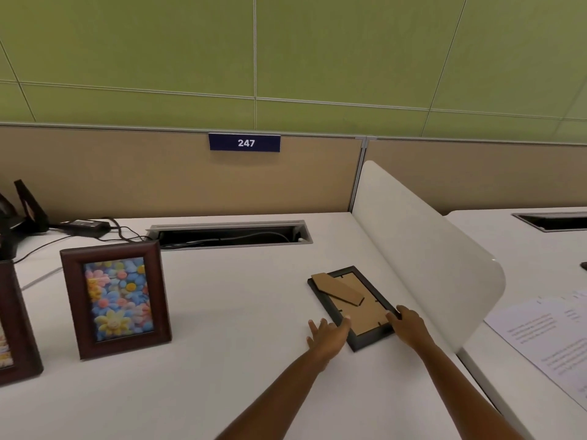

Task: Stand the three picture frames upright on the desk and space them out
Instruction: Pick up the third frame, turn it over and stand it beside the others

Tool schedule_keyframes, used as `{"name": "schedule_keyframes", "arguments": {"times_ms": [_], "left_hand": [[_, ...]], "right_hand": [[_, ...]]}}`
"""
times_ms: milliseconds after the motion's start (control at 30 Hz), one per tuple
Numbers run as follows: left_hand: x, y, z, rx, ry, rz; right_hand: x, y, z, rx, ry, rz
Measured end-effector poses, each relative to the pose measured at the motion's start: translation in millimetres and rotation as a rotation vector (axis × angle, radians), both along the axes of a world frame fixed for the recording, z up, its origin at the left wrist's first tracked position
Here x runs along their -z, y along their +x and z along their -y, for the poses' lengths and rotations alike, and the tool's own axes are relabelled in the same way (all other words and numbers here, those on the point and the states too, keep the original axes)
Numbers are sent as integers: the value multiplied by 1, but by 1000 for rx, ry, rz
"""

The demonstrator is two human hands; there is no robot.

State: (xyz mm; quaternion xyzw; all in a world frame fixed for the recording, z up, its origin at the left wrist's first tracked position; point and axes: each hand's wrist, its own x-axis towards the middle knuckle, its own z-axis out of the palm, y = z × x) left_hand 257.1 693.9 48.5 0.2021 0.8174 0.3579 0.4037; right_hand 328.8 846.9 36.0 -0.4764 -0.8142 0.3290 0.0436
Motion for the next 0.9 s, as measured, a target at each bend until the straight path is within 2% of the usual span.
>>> {"name": "schedule_keyframes", "arguments": {"times_ms": [233,333,467,533,700,800,900], "left_hand": [[-1,4,-19,-358,184,378],[0,1,-21,-438,207,374],[2,-9,-20,-431,161,209],[7,-16,-18,-434,184,170],[9,-36,-11,-567,388,277],[-4,-49,-9,-656,522,391],[-26,-59,-8,-700,570,437]], "right_hand": [[2,-5,-10,85,-45,-118],[1,-11,-7,149,-109,-92],[-4,-18,-5,247,-256,-121],[-7,-20,-6,299,-359,-194],[-27,-18,0,308,-567,-400],[-42,-16,5,271,-624,-523],[-56,-18,7,246,-656,-655]]}}
